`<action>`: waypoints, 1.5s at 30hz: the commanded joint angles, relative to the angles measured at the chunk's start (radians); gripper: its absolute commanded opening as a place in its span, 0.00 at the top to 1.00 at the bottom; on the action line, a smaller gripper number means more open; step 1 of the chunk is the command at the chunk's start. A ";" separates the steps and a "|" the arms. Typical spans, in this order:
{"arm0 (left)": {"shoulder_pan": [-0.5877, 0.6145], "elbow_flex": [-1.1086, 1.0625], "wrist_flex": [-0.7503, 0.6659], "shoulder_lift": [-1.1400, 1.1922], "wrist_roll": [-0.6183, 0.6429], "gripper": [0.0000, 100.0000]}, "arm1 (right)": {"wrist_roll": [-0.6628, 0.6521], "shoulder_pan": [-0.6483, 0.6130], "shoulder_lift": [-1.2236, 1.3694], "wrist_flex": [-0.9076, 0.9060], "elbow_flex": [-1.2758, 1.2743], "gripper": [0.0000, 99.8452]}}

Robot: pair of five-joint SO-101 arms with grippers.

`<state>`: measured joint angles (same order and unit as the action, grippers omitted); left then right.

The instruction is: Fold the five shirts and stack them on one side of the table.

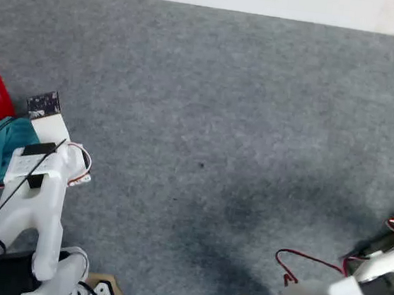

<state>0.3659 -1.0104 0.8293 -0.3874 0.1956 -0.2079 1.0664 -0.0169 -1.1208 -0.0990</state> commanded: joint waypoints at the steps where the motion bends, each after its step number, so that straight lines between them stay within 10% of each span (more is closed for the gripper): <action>1: -0.013 0.002 -0.014 -0.021 0.009 1.00 | 0.009 -0.042 0.058 0.065 -0.004 0.87; 8: -0.013 0.002 -0.015 -0.021 0.009 1.00 | 0.009 -0.088 0.202 0.124 0.008 0.73; 35: -0.045 0.002 -0.017 -0.021 0.005 1.00 | -0.060 -0.166 0.277 0.220 -0.019 0.73; 45: -0.045 -0.008 -0.038 -0.021 0.005 1.00 | -0.124 -0.188 -0.044 -0.130 -0.067 0.73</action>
<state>0.3399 -1.0196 0.8048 -0.3874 0.1956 -0.3107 0.8915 0.1043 -1.1930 -0.1450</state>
